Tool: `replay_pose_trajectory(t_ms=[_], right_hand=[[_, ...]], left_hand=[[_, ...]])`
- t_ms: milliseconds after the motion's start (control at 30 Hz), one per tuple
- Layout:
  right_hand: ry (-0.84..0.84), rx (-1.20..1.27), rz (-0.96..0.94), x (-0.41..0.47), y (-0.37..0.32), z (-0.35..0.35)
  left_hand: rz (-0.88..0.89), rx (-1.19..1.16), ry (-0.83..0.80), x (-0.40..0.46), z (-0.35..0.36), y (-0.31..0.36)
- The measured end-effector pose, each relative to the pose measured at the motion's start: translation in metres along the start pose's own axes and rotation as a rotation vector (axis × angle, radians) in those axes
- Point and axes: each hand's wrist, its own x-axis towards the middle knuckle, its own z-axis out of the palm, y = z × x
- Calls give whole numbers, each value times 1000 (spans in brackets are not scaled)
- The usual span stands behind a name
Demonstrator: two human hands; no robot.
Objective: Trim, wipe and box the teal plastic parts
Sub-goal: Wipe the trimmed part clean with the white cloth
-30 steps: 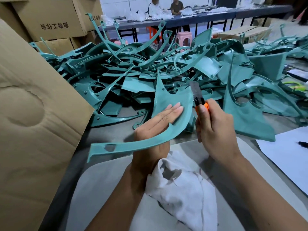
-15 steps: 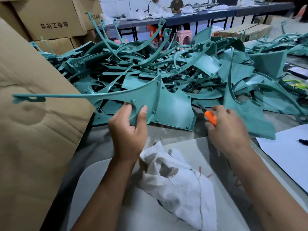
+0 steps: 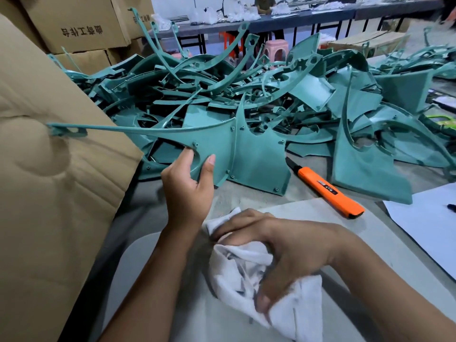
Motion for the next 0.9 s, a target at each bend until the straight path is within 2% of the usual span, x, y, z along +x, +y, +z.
replay_pose_trajectory(t_ms=[67,167,233,300,333,400,433,500,567,600,667,733,767,833,900], right_hand=[[75,-45,21,5,1,5],[260,148,114,7,3,4],[534,282,136,8,4,3],[899,358,125,9,5,0],[1090,303,148,8,7,-2],[1444,4,231,2,16,-10],[1573,-155,255,-3,21,-15],[1709,-321,272,-11,30,-24],[1721,-327,210,-14,35,-29],[1684,-320,164,-12,34,-28],[1526,-293,88,-7,30,-26],[1303,-251,29,-1,25,-22],[1171,-235,0,1,21,-19],[913,-141,-34,6,16,-10],[852,175,-11,8,11,-4]], left_hand=[[4,-6,8,0,-1,1],[-38,-60,8,0,0,1],[-63,-86,14,1,-1,2],[-71,-113,-5,3,-4,3],[-71,-134,-32,5,-6,5],[-89,-247,-132,12,-12,13],[-138,-345,-205,16,-15,18],[-314,-580,-401,23,-20,28],[-495,-734,-624,25,-23,36],[-547,-729,-733,24,-23,39],[-584,-603,-942,22,-21,40],[-533,-482,-1114,18,-18,42],[-522,-460,-1154,16,-16,45],[-585,-475,-1131,11,-11,48],[-598,-488,-1103,10,-10,48]])
